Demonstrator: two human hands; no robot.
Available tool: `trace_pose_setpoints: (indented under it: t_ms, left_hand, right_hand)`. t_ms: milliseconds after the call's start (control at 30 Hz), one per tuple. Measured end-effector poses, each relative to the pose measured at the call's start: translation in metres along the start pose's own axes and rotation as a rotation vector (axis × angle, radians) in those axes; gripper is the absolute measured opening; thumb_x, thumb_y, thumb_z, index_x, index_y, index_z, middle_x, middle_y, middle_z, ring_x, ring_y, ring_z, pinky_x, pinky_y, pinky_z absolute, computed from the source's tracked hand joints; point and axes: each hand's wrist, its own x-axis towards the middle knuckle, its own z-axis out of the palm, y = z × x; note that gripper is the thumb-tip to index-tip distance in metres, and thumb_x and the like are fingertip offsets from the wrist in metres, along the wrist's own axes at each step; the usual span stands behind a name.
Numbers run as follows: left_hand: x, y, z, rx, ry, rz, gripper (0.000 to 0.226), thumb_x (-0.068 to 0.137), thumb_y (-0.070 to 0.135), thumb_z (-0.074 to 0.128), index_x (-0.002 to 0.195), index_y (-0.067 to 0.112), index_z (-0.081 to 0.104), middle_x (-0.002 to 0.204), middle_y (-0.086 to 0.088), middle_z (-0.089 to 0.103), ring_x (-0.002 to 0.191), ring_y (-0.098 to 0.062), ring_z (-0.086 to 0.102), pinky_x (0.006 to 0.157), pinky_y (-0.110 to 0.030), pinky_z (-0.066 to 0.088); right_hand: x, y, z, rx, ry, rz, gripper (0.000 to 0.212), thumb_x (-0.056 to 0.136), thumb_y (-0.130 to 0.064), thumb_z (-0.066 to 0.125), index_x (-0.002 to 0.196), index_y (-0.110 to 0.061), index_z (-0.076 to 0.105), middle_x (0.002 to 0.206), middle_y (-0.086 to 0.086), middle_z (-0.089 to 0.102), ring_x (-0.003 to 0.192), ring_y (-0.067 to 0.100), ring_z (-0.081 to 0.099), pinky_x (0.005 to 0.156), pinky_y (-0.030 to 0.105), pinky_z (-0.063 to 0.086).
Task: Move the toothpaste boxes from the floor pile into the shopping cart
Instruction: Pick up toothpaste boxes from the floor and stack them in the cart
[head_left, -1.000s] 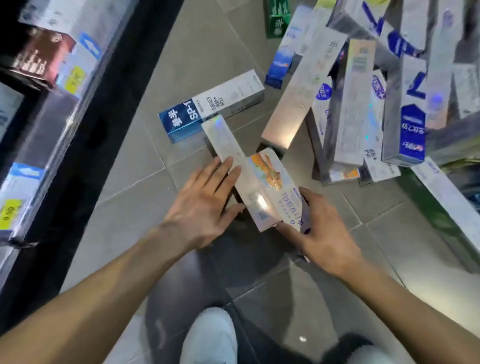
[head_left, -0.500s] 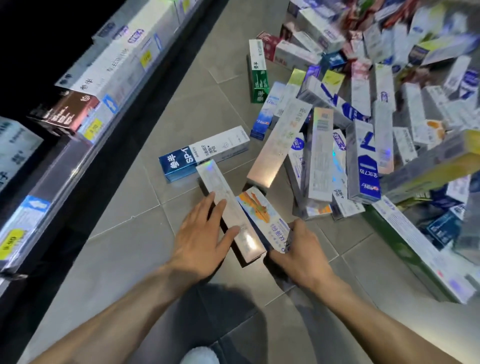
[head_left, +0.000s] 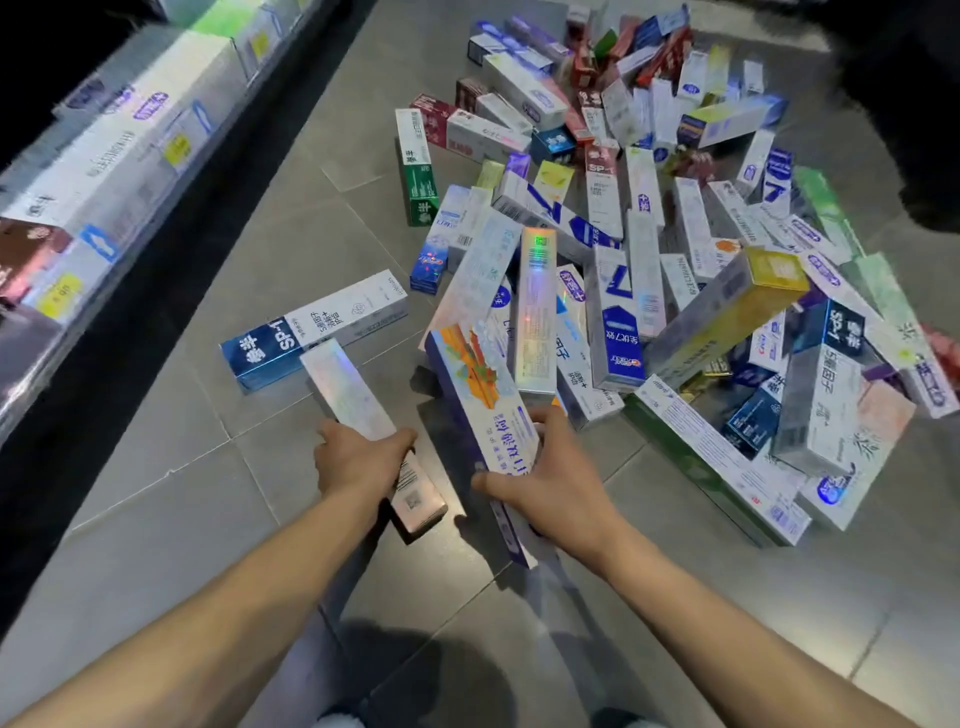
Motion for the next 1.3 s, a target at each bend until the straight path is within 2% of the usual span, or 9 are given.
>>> trace_pose_setpoints:
  t_ms: [133, 267, 367, 600, 767, 967, 1100, 1200, 1300]
  left_hand:
    - [0.002, -0.001, -0.012, -0.323, -0.173, -0.122, 0.037, 0.083, 0.012, 0.070, 0.119, 0.009, 0.061, 0.096, -0.013, 0.074, 0.071, -0.024, 0.071, 0.052, -0.028, 0.053]
    - [-0.011, -0.004, -0.042, -0.546, -0.441, -0.137, 0.015, 0.092, 0.009, 0.054, 0.105, 0.012, 0.060, 0.087, -0.009, 0.070, 0.061, -0.015, 0.058, 0.048, -0.020, 0.038]
    - [-0.026, 0.004, -0.056, -0.641, -0.525, -0.111, 0.021, 0.091, 0.003, 0.046, 0.101, 0.015, 0.060, 0.101, -0.014, 0.067, 0.077, -0.022, 0.058, 0.064, -0.031, 0.045]
    - [-0.053, 0.053, -0.056, -0.691, -0.636, -0.083, 0.041, 0.078, 0.013, 0.059, 0.119, 0.011, 0.060, 0.105, -0.017, 0.070, 0.090, -0.030, 0.064, 0.092, -0.049, 0.049]
    - [-0.055, 0.097, -0.054, -0.739, -0.663, 0.021, 0.057, 0.065, 0.011, 0.051, 0.121, 0.010, 0.062, 0.102, -0.012, 0.074, 0.086, -0.028, 0.066, 0.081, -0.043, 0.053]
    - [-0.106, 0.183, -0.075, -0.833, -0.750, -0.017, 0.083, 0.059, 0.015, 0.048, 0.141, 0.004, 0.053, 0.144, -0.021, 0.053, 0.112, -0.037, 0.055, 0.093, -0.049, 0.048]
    - [-0.167, 0.238, -0.109, -0.799, -0.854, -0.016, 0.067, 0.067, 0.010, 0.034, 0.126, 0.005, 0.064, 0.126, -0.019, 0.067, 0.103, -0.036, 0.062, 0.087, -0.050, 0.055]
    - [-0.227, 0.289, -0.149, -0.794, -0.862, -0.004, 0.065, 0.069, 0.012, 0.040, 0.129, 0.004, 0.062, 0.127, -0.019, 0.067, 0.104, -0.036, 0.060, 0.100, -0.053, 0.046]
    - [-0.294, 0.349, -0.196, -0.814, -0.870, -0.017, 0.047, 0.071, 0.020, 0.050, 0.110, 0.008, 0.072, 0.106, -0.017, 0.071, 0.088, -0.034, 0.063, 0.083, -0.043, 0.051]
  right_hand:
    - [0.005, -0.007, -0.011, 0.183, 0.017, 0.028, 0.073, 0.059, -0.043, 0.087, 0.121, -0.033, 0.049, 0.113, -0.014, 0.068, 0.101, 0.008, 0.066, 0.092, 0.038, 0.055]
    - [0.009, -0.014, -0.020, 0.342, -0.021, 0.077, 0.054, 0.074, -0.021, 0.087, 0.116, -0.024, 0.053, 0.103, -0.001, 0.072, 0.091, 0.020, 0.072, 0.079, 0.038, 0.062]
    - [0.009, -0.017, -0.022, 0.502, -0.046, 0.139, 0.052, 0.077, -0.013, 0.085, 0.115, -0.022, 0.051, 0.099, 0.006, 0.073, 0.080, 0.020, 0.075, 0.061, 0.031, 0.060]
    - [0.026, -0.031, -0.025, 0.588, -0.021, 0.152, 0.066, 0.073, -0.021, 0.089, 0.121, -0.023, 0.045, 0.104, 0.004, 0.073, 0.084, 0.022, 0.076, 0.074, 0.045, 0.063]
    - [0.039, -0.058, -0.053, 0.581, 0.000, 0.089, 0.069, 0.073, -0.022, 0.089, 0.125, -0.024, 0.044, 0.104, 0.000, 0.074, 0.083, 0.018, 0.076, 0.073, 0.039, 0.063]
    - [0.017, -0.123, -0.100, 0.553, 0.059, 0.017, 0.068, 0.072, -0.024, 0.090, 0.123, -0.022, 0.045, 0.101, -0.005, 0.075, 0.088, 0.015, 0.075, 0.084, 0.043, 0.061]
    - [-0.032, -0.191, -0.150, 0.540, 0.117, -0.002, 0.073, 0.072, -0.025, 0.089, 0.127, -0.022, 0.042, 0.103, -0.009, 0.072, 0.091, 0.006, 0.072, 0.087, 0.032, 0.058]
    - [-0.084, -0.253, -0.198, 0.539, 0.134, -0.011, 0.072, 0.074, -0.026, 0.088, 0.127, -0.025, 0.040, 0.096, -0.013, 0.074, 0.087, 0.003, 0.071, 0.079, 0.024, 0.056]
    - [-0.144, -0.325, -0.250, 0.556, 0.169, -0.018, 0.072, 0.076, -0.026, 0.087, 0.129, -0.025, 0.039, 0.096, -0.015, 0.074, 0.089, 0.009, 0.072, 0.081, 0.026, 0.059]
